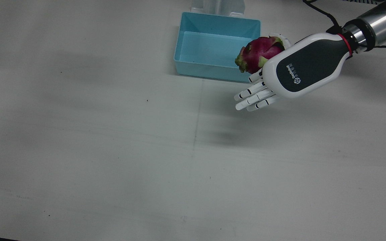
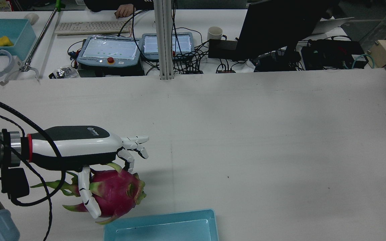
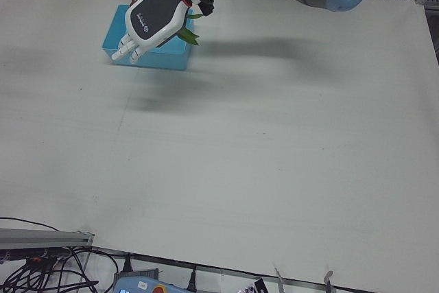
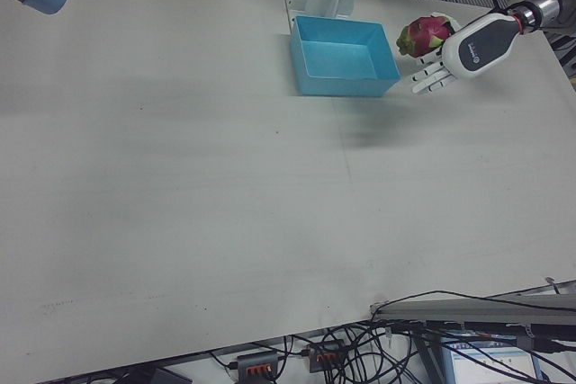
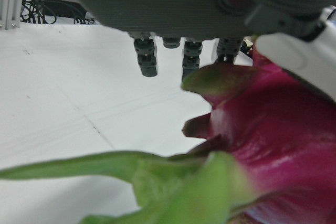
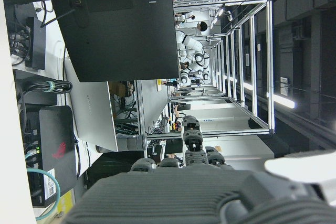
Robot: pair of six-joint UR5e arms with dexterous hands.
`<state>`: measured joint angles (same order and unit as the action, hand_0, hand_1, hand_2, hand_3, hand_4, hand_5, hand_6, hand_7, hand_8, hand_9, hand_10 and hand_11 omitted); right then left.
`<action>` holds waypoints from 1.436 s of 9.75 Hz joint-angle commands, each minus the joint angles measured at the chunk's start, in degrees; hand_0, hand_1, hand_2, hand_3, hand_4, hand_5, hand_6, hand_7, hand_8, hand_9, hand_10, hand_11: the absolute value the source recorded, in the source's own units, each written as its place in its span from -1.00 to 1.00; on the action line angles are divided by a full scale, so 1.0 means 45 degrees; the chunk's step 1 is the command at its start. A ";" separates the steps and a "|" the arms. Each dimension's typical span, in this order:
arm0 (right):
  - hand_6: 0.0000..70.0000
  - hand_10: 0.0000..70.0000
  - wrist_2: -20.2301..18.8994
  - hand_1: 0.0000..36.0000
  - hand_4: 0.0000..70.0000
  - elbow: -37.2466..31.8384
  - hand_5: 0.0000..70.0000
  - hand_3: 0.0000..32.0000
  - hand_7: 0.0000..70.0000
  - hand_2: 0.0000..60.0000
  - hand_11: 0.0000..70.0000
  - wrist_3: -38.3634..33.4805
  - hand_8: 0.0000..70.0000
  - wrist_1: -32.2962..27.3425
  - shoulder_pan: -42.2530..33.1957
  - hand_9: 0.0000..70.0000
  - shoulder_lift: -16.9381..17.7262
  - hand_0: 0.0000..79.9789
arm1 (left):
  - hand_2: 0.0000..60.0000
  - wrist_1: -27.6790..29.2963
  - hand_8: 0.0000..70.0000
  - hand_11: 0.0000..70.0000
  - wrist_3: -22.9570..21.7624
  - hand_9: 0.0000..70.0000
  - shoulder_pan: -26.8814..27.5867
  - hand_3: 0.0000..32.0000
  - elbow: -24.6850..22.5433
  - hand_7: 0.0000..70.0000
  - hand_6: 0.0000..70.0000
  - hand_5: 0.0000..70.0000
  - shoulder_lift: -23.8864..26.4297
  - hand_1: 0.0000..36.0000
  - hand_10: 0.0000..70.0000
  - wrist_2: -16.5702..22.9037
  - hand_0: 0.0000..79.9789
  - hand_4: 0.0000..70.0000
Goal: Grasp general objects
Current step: 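Lift the dragon fruit with the left hand toward the blue tray, then lower the dragon fruit into the blue tray and open the left hand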
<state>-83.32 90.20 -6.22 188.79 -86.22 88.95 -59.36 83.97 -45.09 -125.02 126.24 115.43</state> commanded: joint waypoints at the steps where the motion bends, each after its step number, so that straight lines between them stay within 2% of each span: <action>1: -1.00 -1.00 0.0000 -1.00 -1.00 -0.0005 -1.00 -1.00 -1.00 -1.00 -1.00 -0.0005 -1.00 0.0000 0.0000 -1.00 0.0000 -1.00 | 1.00 -0.0206 -0.98 -0.59 -0.0047 -0.87 0.2530 -1.00 -0.0109 -0.13 -0.76 0.60 -0.0006 0.68 -0.73 -0.0783 0.26 0.73; 2: -1.00 -1.00 0.0000 -1.00 -1.00 -0.0005 -1.00 -1.00 -1.00 -1.00 -1.00 -0.0005 -1.00 0.0000 0.0000 -1.00 0.0000 -1.00 | 1.00 -0.0110 -0.98 -0.59 -0.0047 -0.87 0.3352 -1.00 -0.0070 -0.12 -0.75 0.61 -0.0006 0.64 -0.74 -0.1156 0.26 0.75; 3: -1.00 -1.00 0.0000 -1.00 -1.00 -0.0024 -1.00 -1.00 -1.00 -1.00 -1.00 -0.0005 -1.00 0.0000 0.0000 -1.00 0.0000 -1.00 | 1.00 0.0104 -0.98 -0.53 0.0011 -0.87 0.3979 -1.00 -0.0051 -0.16 -0.76 0.56 -0.0006 0.59 -0.70 -0.1546 0.25 0.63; 4: -1.00 -1.00 0.0000 -1.00 -1.00 -0.0024 -1.00 -1.00 -1.00 -1.00 -1.00 -0.0005 -1.00 0.0000 0.0000 -1.00 0.0000 -1.00 | 0.66 0.0435 -0.99 -0.63 0.0166 -0.89 0.4256 -1.00 -0.0031 -0.22 -0.79 0.47 -0.0141 0.31 -0.76 -0.1840 0.26 0.43; 5: -1.00 -1.00 0.0000 -1.00 -1.00 -0.0024 -1.00 -1.00 -1.00 -1.00 -1.00 -0.0005 -1.00 0.0000 0.0000 -1.00 0.0000 -1.00 | -0.87 0.0728 -1.00 -0.83 0.0168 -0.92 0.4278 -1.00 0.0143 -0.41 -0.92 -0.11 -0.0336 -0.37 -0.89 -0.1901 0.22 -0.22; 6: -1.00 -1.00 0.0000 -1.00 -1.00 -0.0024 -1.00 -1.00 -1.00 -1.00 -1.00 -0.0005 -1.00 0.0000 0.0000 -1.00 0.0000 -1.00 | -1.00 0.0944 -1.00 -1.00 0.0168 -0.97 0.4278 -1.00 0.0512 -0.64 -1.00 -0.72 -0.0357 -0.71 -1.00 -0.1902 0.18 -0.67; 7: -1.00 -1.00 0.0000 -1.00 -1.00 -0.0024 -1.00 -1.00 -1.00 -1.00 -1.00 -0.0005 -1.00 0.0000 0.0000 -1.00 0.0000 -1.00 | -1.00 0.1159 -1.00 -1.00 0.0207 -0.99 0.4278 -0.85 0.0825 -0.74 -1.00 -0.89 -0.0377 -0.77 -1.00 -0.1921 0.17 -1.00; 8: -1.00 -1.00 0.0000 -1.00 -1.00 -0.0005 -1.00 -1.00 -1.00 -1.00 -1.00 -0.0005 -1.00 0.0000 0.0000 -1.00 0.0000 -1.00 | -1.00 0.1258 -1.00 -1.00 0.0207 -1.00 0.4278 0.14 0.0964 -0.84 -1.00 -1.00 -0.0377 -0.86 -1.00 -0.2153 0.16 -1.00; 9: -1.00 -1.00 0.0000 -1.00 -1.00 -0.0024 -1.00 -1.00 -1.00 -1.00 -1.00 -0.0005 -1.00 0.0000 0.0000 -1.00 0.0000 -1.00 | -1.00 0.1259 -1.00 -1.00 0.0207 -1.00 0.4240 0.52 0.0946 -0.87 -1.00 -1.00 -0.0377 -0.95 -1.00 -0.2310 0.15 -1.00; 11: -1.00 -1.00 0.0000 -1.00 -1.00 -0.0005 -1.00 -1.00 -1.00 -1.00 -1.00 -0.0005 -1.00 0.0000 0.0000 -1.00 0.0000 -1.00 | -1.00 0.1259 -1.00 -1.00 0.0207 -1.00 0.4181 0.34 0.0965 -0.86 -1.00 -1.00 -0.0377 -1.00 -1.00 -0.2332 0.14 -1.00; 14: -1.00 -1.00 0.0000 -1.00 -1.00 -0.0005 -1.00 -1.00 -1.00 -1.00 -1.00 -0.0005 -1.00 0.0000 0.0000 -1.00 0.0000 -1.00 | -1.00 0.1220 -1.00 -1.00 0.0207 -1.00 0.4064 0.59 0.0926 -0.86 -1.00 -1.00 -0.0358 -1.00 -1.00 -0.2312 0.13 -1.00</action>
<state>-83.32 90.17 -6.24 188.79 -86.22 88.94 -53.75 84.90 -26.38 -120.70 124.55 105.00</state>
